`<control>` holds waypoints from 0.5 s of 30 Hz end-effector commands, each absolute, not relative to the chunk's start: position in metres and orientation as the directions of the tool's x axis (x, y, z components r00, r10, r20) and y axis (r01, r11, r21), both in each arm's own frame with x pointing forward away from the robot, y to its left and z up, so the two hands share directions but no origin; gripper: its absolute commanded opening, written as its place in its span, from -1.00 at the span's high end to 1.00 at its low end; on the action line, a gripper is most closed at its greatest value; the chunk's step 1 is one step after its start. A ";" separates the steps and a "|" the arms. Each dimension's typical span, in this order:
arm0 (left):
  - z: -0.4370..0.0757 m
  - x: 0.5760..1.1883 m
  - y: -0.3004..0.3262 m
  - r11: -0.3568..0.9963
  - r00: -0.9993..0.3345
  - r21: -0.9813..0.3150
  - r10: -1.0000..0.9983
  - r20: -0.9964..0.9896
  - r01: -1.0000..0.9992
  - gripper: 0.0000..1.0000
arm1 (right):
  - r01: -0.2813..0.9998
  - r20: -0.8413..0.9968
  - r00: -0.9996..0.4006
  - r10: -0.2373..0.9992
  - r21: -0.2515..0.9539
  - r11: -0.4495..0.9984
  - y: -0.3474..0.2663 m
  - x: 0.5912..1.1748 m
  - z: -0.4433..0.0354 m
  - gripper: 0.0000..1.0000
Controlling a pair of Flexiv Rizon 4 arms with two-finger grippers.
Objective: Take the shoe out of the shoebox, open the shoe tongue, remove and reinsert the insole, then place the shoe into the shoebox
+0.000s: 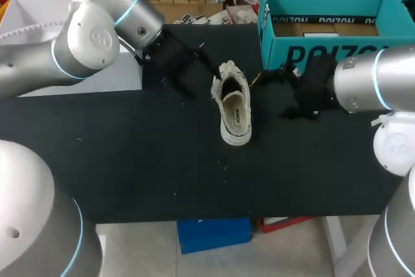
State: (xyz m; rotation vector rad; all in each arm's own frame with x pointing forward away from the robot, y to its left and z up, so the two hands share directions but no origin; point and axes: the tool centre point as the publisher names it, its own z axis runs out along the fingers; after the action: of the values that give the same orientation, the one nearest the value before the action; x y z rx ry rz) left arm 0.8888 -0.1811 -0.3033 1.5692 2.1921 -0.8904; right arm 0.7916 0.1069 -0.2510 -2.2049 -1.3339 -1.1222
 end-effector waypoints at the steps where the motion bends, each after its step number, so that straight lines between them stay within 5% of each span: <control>1: -0.283 0.878 -0.158 0.271 -0.356 -0.235 0.780 -0.515 0.934 -1.00 | 0.854 0.763 0.252 0.595 0.114 -0.508 0.107 0.791 -0.251 -1.00; 15: -0.284 0.878 -0.154 0.277 -0.358 -0.231 0.784 -0.507 0.933 -1.00 | 0.854 0.763 0.252 0.595 0.114 -0.508 0.107 0.791 -0.251 -1.00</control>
State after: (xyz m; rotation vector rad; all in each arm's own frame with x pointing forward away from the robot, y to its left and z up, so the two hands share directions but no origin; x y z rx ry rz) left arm 0.8786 -0.1540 -0.2837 1.5725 2.2587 -0.7268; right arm 0.7916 0.1068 -0.2510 -2.2049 -1.3339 -1.1223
